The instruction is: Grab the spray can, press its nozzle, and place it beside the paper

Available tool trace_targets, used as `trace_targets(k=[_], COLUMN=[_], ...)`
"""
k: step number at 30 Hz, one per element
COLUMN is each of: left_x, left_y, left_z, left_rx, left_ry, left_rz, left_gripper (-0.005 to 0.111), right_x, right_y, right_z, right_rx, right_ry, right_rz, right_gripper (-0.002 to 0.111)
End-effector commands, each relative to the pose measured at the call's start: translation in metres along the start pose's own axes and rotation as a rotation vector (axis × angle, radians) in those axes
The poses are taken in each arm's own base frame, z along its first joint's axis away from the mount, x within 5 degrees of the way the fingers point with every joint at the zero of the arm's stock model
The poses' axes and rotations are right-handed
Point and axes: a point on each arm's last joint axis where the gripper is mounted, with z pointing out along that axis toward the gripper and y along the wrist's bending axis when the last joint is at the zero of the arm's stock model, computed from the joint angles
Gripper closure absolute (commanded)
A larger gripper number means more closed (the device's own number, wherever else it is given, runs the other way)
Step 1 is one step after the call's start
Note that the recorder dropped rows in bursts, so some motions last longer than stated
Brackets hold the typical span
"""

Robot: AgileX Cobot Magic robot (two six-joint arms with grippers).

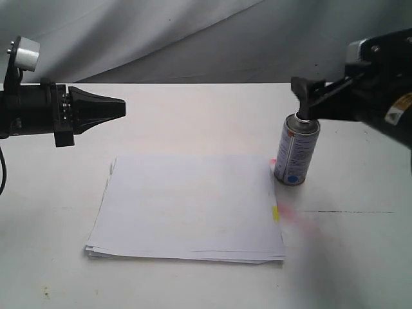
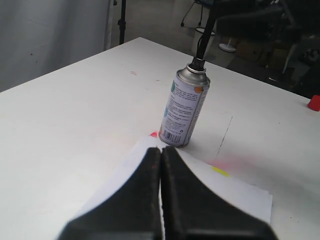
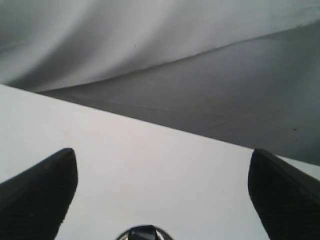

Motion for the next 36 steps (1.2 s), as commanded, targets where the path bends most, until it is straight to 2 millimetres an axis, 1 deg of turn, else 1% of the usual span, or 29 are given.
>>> trace_targets(k=[1,2,4,6,8,11,13,17,20,23,26,29,33,36], left_x=[-0.003,-0.003,-0.003,-0.003,-0.003,-0.003,-0.003,-0.003,-0.003,-0.013,-0.031,-0.050,-0.073,-0.075], left_y=[-0.002,-0.002,-0.002,-0.002,-0.002,-0.002,-0.002,-0.002,-0.002,-0.008,-0.025,-0.052,-0.106,-0.151], left_z=[-0.001,-0.001,-0.001,-0.001,-0.001,-0.001,-0.001,-0.001,-0.001,-0.005,-0.012,-0.024,-0.047,-0.064], left_rx=[0.003,0.003,0.003,0.003,0.003,0.003,0.003,0.003,-0.001,-0.004,-0.003,-0.020,-0.059,-0.068], left_ry=[-0.013,-0.013,-0.013,-0.013,-0.013,-0.013,-0.013,-0.013,-0.019,-0.030,-0.043,-0.088,-0.201,-0.247], left_rz=[0.007,0.007,0.007,0.007,0.007,0.007,0.007,0.007,0.005,0.040,0.093,0.156,0.244,0.317], left_gripper=[0.107,0.107,0.107,0.107,0.107,0.107,0.107,0.107,0.107,0.107,0.107,0.107,0.107,0.107], right_x=[-0.047,-0.055,-0.072,-0.082,-0.089,-0.087,-0.084,-0.077,-0.074,-0.073,-0.072,-0.071,-0.067,-0.064], right_y=[0.003,0.007,0.017,0.026,0.034,0.037,0.037,0.034,0.032,0.033,0.035,0.037,0.040,0.043], right_z=[-0.054,-0.066,-0.096,-0.124,-0.153,-0.191,-0.210,-0.241,-0.258,-0.272,-0.282,-0.288,-0.290,-0.291], right_rx=[0.035,0.031,0.004,-0.030,-0.067,-0.108,-0.124,-0.149,-0.176,-0.216,-0.268,-0.299,-0.329,-0.364], right_ry=[-0.043,-0.056,-0.097,-0.125,-0.144,-0.112,-0.096,-0.080,-0.088,-0.130,-0.163,-0.171,-0.132,-0.093], right_rz=[0.046,0.040,0.033,0.035,0.045,0.094,0.104,0.146,0.172,0.176,0.174,0.166,0.168,0.159], right_gripper=[0.025,0.027,0.029,0.031,0.032,0.035,0.040,0.057,0.065,0.072,0.075,0.075,0.075,0.075])
